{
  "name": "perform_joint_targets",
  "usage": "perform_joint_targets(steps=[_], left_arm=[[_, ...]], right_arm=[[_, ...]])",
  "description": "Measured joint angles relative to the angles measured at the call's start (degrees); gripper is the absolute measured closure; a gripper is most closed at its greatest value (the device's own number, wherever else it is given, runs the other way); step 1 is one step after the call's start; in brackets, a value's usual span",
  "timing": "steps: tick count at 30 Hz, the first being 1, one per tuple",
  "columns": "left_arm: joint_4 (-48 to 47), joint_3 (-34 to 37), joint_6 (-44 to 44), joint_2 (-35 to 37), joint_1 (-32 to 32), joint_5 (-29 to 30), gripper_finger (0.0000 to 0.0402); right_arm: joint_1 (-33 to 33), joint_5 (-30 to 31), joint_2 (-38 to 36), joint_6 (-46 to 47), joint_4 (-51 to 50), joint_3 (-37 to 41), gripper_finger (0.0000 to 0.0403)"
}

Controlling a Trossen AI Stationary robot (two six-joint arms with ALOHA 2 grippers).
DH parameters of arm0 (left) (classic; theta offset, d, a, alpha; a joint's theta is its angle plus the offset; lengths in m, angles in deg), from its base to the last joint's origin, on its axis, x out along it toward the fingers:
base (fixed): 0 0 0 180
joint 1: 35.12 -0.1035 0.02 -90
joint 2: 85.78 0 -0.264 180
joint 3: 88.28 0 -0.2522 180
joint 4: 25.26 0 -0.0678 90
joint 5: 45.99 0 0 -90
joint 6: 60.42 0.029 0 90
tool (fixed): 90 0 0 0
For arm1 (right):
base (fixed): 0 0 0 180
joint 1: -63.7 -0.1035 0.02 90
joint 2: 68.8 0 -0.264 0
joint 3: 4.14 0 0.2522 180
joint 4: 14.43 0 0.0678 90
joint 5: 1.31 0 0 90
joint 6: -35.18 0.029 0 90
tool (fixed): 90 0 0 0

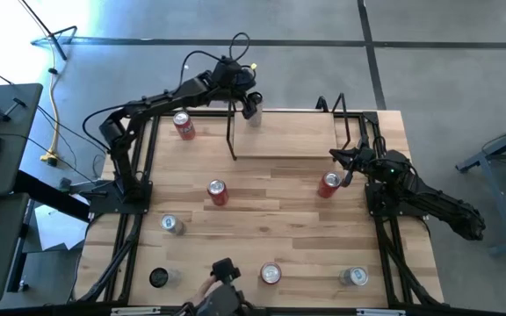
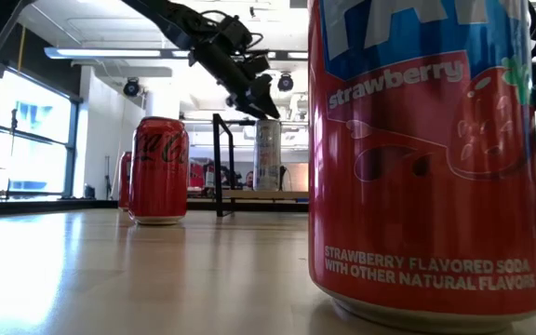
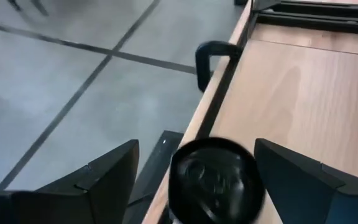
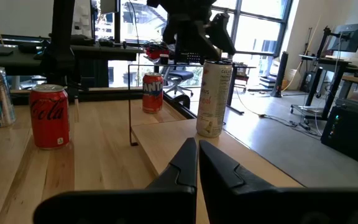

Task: Place canned beverage on shelf
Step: Put the top white-yellow soda can on the shelf, then put the right red soda can on the shelf

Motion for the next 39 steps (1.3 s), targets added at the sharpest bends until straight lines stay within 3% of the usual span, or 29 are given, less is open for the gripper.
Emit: perform_joint_targets(steps=[5,11,18,24,31,35,39], left_arm=[[-11.29,0.0,4.15,4.38,2.18,1.92,0.0102],[-12.89,2.64,3.71,11.24,7.39,7.37,0.0183],[-2.91,23.11,5.34,23.46,11.98,7.1,0.0309],[14.22,43.96,-2.22,36.94,15.96,7.74,0.0377],[41.35,62.52,-7.65,49.95,21.95,7.47,0.0397],[39.16,65.64,-14.73,52.79,22.52,7.28,0.0388],[36.97,66.61,-14.64,53.7,23.01,5.2,0.0388]], right_arm=[[0.0,0.01,0.0,0.01,-0.01,0.02,0.0402],[0.01,0.0,0.0,0.0,-0.02,0.02,0.0402],[0.02,0.01,0.0,0.0,-0.02,0.02,0.0402],[0.0,0.01,-0.02,0.0,0.0,0.02,0.0402],[0.01,0.0,0.0,0.0,-0.02,0.0,0.0402],[0.01,0.0,-0.02,0.0,0.0,0.0,0.0402],[0.01,-0.01,-0.01,0.0,-0.01,0.01,0.0402]])
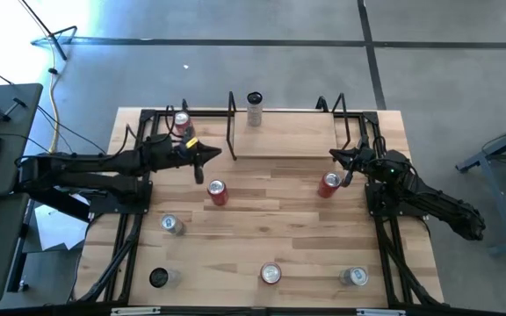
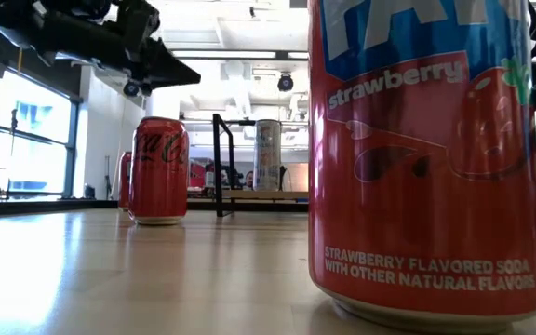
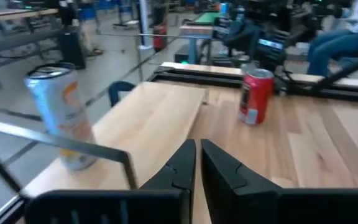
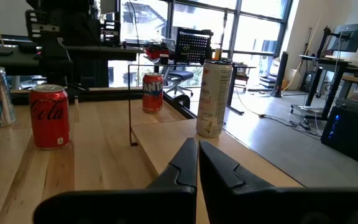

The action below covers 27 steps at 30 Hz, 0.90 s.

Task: Place canned beverage on shelf
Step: Put the right red soda can on the shelf

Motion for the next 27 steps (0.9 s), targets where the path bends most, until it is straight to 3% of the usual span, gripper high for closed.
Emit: perform_joint_targets(steps=[8,11,27], left_arm=[[5.72,0.58,5.95,0.07,3.27,-0.33,0.0397],[5.84,0.58,7.24,0.07,3.76,-0.33,0.0397],[5.75,0.58,8.32,0.0,3.65,-0.12,0.0399]], right_arm=[[0.01,0.32,-0.01,-0.68,0.0,-0.01,0.0402],[0.16,3.45,-0.01,-3.03,-0.2,-0.05,0.0402],[0.14,4.95,-0.01,-4.36,-0.45,-0.12,0.0402]])
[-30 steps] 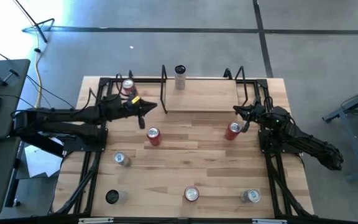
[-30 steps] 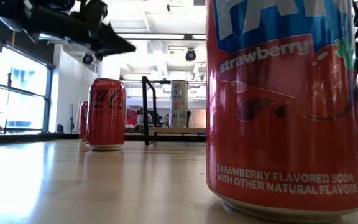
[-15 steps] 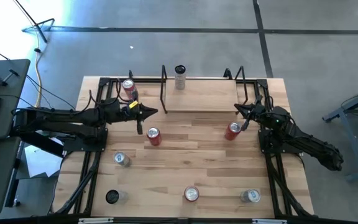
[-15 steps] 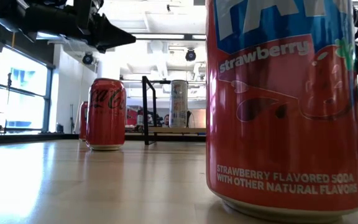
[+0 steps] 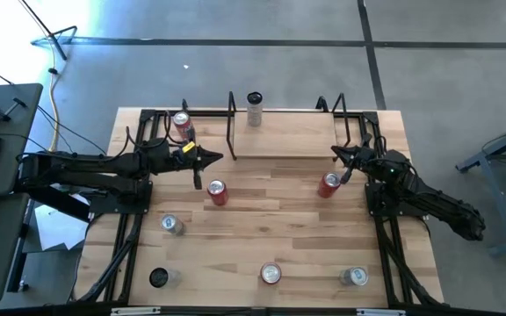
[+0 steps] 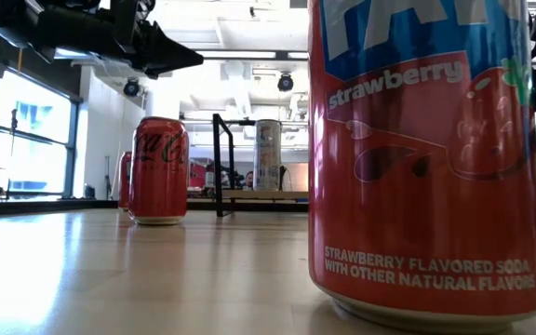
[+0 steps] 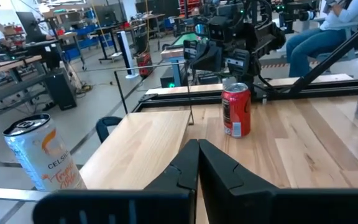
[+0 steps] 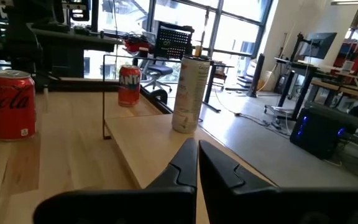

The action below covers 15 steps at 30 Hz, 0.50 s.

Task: Place canned beverage on shelf
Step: Put the right red soda can on the shelf

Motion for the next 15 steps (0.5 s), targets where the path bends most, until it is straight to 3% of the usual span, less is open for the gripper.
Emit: perform_joint_targets(steps=[2,6,11,15], left_arm=[[0.0,0.0,-0.54,0.0,0.0,0.0,0.0399],[-0.04,0.0,-2.52,0.0,0.0,0.0,0.0399],[-0.09,0.0,-2.16,0.0,0.0,0.0,0.0399],[-0.11,0.0,-2.12,0.0,0.0,0.0,0.0399]], right_arm=[[-0.03,-1.36,0.0,2.71,-0.02,0.0,0.0402],[-0.09,-2.58,0.0,16.74,0.53,0.0,0.0402],[-0.09,-1.7,0.02,16.93,2.03,-0.02,0.0402],[-0.09,-4.72,0.0,25.23,10.36,-0.04,0.0402]])
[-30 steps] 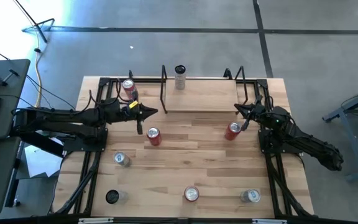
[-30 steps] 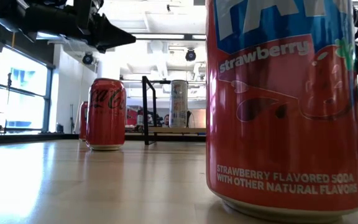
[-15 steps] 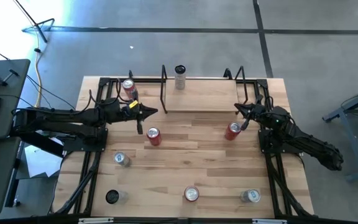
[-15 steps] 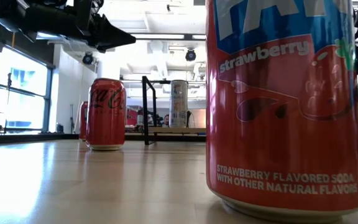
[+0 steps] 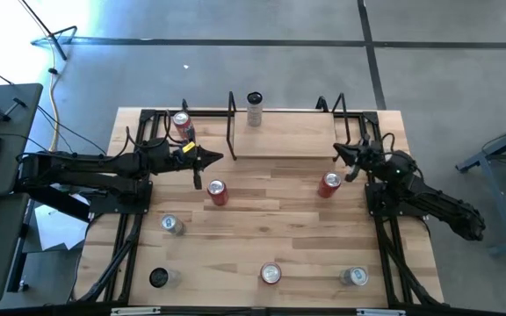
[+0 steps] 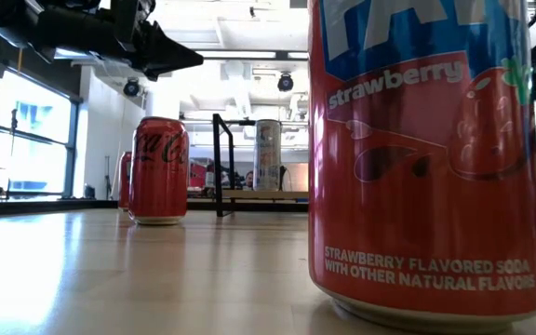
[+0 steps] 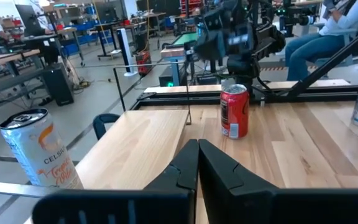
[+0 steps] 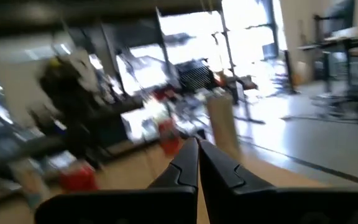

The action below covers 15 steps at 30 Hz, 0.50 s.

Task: Place canned beverage on shelf
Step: Put the right red soda can on the shelf

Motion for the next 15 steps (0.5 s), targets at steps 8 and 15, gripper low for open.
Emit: perform_joint_targets(steps=[8,15], left_arm=[[-0.17,0.0,0.55,0.0,0.02,-0.02,0.0399],[-1.45,-0.02,0.63,0.0,0.02,-0.02,0.0399]], right_arm=[[-0.61,-13.61,0.0,4.65,14.63,-0.28,0.0402],[-4.04,-6.38,3.64,-0.15,-3.39,-8.7,0.0364]])
